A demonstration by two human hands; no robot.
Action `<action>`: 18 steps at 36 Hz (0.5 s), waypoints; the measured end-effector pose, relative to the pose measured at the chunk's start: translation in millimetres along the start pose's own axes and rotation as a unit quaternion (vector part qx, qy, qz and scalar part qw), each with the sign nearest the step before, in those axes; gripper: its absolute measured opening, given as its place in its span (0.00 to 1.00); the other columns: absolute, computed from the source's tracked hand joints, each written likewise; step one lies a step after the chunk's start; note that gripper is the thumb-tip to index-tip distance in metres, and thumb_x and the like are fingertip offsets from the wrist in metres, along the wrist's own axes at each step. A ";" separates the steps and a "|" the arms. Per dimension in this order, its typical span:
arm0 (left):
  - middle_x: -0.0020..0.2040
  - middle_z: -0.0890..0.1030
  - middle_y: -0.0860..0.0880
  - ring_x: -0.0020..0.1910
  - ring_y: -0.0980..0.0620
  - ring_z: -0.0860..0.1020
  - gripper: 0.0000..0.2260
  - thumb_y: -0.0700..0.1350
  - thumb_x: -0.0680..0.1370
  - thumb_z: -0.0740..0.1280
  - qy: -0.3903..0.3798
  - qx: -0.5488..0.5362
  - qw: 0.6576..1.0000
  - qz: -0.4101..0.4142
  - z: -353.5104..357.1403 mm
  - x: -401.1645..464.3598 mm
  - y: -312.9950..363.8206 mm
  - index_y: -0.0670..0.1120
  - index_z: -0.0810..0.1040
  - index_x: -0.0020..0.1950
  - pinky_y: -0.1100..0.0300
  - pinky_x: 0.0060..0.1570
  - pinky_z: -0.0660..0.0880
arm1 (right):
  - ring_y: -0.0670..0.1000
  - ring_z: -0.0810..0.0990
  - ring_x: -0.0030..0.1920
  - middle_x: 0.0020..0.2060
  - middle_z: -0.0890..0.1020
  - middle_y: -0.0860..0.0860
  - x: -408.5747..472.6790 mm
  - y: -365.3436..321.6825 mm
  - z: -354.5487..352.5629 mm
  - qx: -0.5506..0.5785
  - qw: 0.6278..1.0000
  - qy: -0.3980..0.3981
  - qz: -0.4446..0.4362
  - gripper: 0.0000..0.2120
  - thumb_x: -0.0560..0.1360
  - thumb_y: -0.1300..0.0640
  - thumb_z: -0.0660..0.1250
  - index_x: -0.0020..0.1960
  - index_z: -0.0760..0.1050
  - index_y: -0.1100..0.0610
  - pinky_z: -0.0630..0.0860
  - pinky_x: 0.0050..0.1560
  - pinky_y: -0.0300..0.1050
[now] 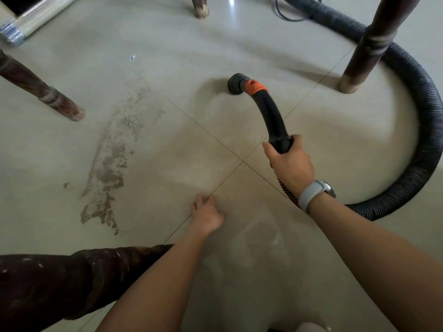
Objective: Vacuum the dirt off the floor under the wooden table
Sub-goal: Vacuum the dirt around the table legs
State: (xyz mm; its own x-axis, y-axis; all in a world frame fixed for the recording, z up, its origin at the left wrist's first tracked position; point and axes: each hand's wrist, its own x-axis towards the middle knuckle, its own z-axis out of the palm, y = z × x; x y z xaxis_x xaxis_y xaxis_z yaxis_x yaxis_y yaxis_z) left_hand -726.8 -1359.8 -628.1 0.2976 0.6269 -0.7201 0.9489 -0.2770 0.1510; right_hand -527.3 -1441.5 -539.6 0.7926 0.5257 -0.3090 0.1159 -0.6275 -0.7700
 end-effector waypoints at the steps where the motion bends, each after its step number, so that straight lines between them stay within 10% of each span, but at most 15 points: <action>1: 0.78 0.45 0.41 0.77 0.40 0.42 0.33 0.55 0.78 0.61 -0.002 0.000 1.000 0.002 -1.0 0.0 -0.3 0.47 0.51 0.78 0.51 0.74 0.44 | 0.53 0.80 0.36 0.38 0.81 0.51 0.3 -3.1 2.5 0.004 1.000 -0.015 -0.005 0.19 0.73 0.38 0.64 0.53 0.64 0.49 0.79 0.38 0.50; 18: 0.78 0.44 0.41 0.77 0.40 0.47 0.29 0.51 0.80 0.59 -0.015 -0.019 1.000 0.002 -13.1 -14.9 2.8 0.47 0.53 0.78 0.56 0.75 0.48 | 0.49 0.77 0.33 0.35 0.76 0.47 -33.6 14.7 -2.5 -0.064 0.996 -0.031 -0.049 0.22 0.74 0.40 0.65 0.60 0.65 0.52 0.67 0.29 0.42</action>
State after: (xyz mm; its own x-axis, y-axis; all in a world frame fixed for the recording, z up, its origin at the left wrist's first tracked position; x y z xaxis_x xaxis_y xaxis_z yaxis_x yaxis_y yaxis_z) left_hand -727.2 -1360.4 -608.0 0.2980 0.6041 -0.7391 0.9514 -0.2510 0.1785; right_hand -550.8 -1469.8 -539.2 0.7357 0.6199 -0.2727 0.2692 -0.6371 -0.7222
